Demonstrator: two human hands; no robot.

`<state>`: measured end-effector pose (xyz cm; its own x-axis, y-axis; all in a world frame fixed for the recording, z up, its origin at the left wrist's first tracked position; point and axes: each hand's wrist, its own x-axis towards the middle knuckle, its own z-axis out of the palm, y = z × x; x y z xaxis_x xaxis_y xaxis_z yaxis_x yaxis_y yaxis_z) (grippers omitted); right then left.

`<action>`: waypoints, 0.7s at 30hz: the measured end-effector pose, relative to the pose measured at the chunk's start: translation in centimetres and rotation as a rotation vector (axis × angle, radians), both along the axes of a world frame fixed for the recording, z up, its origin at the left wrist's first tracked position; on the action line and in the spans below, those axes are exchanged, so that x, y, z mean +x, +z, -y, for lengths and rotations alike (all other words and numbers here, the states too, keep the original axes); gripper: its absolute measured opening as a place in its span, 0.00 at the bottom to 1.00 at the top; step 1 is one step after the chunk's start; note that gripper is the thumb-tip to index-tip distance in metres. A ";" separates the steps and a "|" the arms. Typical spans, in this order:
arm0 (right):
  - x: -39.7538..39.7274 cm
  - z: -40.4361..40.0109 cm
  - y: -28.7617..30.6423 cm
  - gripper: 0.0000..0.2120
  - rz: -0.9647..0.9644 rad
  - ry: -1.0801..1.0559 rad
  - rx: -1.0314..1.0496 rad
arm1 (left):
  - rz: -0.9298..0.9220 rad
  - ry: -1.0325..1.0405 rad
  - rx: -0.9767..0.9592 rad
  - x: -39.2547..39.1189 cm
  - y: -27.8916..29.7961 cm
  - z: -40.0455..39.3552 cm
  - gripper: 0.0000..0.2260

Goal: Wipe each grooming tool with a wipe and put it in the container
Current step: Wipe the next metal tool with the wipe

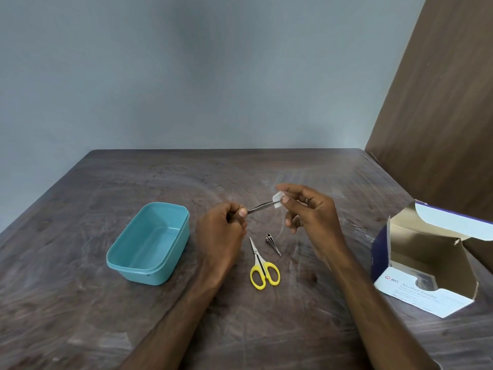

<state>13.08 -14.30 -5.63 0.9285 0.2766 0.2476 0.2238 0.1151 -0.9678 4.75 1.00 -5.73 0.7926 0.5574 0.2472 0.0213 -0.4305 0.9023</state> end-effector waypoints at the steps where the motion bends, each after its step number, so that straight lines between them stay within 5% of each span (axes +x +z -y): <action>1: 0.0 0.0 0.0 0.12 0.008 0.006 0.004 | -0.001 0.001 -0.006 0.0 0.0 0.0 0.10; 8: 0.0 0.1 -0.2 0.03 0.064 -0.036 -0.025 | 0.002 -0.013 -0.027 0.0 0.2 0.1 0.09; 21: 0.4 0.1 -0.4 0.11 0.111 -0.054 -0.131 | 0.051 -0.002 0.043 0.2 -0.3 -0.3 0.10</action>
<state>13.47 -14.41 -6.03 0.9117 0.2641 0.3146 0.3327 -0.0256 -0.9427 4.91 1.30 -6.06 0.7798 0.5435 0.3106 -0.0251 -0.4687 0.8830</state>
